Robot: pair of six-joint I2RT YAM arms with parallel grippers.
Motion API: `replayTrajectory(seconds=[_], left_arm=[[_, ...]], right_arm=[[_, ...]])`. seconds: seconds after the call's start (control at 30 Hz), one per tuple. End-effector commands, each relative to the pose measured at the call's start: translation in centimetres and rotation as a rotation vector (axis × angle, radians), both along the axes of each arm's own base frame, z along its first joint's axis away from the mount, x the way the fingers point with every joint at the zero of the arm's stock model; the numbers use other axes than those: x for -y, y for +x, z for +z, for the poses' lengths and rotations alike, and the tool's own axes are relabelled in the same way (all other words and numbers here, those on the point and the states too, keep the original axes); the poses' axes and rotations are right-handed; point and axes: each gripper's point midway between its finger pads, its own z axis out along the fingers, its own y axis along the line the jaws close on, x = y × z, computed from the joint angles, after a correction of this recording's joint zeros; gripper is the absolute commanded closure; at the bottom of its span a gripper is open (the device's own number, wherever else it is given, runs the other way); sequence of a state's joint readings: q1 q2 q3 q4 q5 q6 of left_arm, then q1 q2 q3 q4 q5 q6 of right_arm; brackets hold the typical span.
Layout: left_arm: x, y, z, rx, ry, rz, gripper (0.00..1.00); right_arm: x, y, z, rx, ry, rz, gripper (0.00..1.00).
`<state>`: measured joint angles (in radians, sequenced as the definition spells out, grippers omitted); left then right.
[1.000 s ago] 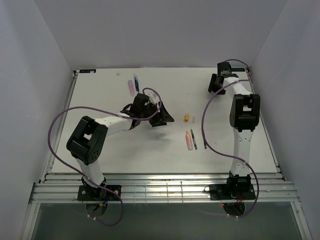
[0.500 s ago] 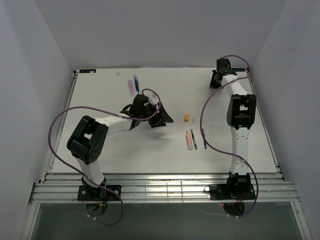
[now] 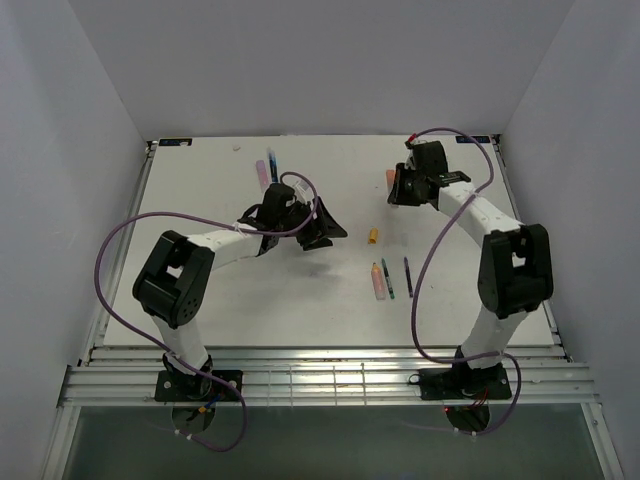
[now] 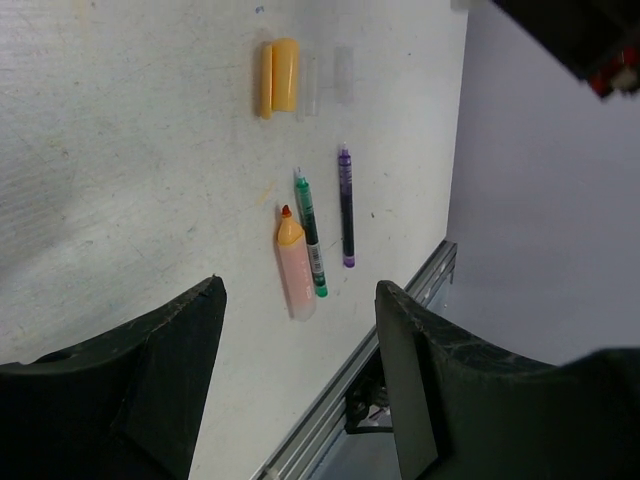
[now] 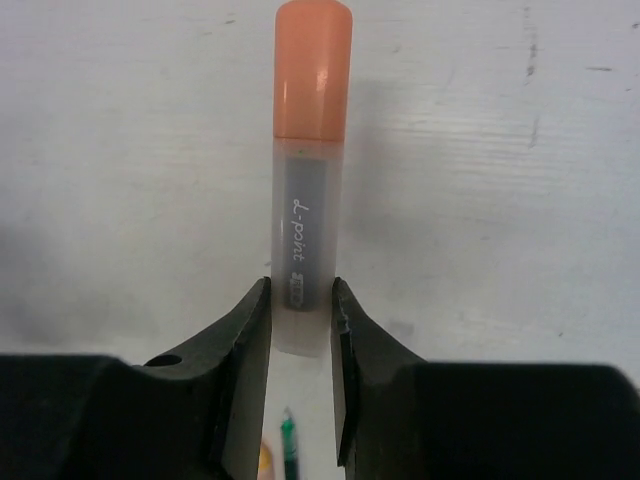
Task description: Open the pen caps
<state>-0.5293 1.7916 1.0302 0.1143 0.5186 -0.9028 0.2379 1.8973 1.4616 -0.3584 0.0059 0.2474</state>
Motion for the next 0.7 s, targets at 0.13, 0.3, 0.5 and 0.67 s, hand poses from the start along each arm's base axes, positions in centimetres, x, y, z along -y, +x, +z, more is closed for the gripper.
replayTrajectory(seconds=[0.13,0.3,0.5,0.67], left_arm=[[0.7,0.8,5.7,0.093,-0.11,-0.023,0.24],[1.1,0.3,5.7,0.061,-0.136,-0.047,0.21],[2.1,-0.7,5.6,0.055,-0.173,-0.085,0.2],[3.2,-1.0,5.2,0.049,-0.178,-0.109,0.2]], right_arm=[[-3.3,-9.1,3.4,0.088,0.176,0.136,0.92],[-4.8,-14.0,5.1,0.125,0.257,0.228,0.92],[-6.4,-17.7,5.3,0.111,0.338,0.318,0.92],[-7.3,-19.2,4.9,0.094,0.377,0.351,0.92]])
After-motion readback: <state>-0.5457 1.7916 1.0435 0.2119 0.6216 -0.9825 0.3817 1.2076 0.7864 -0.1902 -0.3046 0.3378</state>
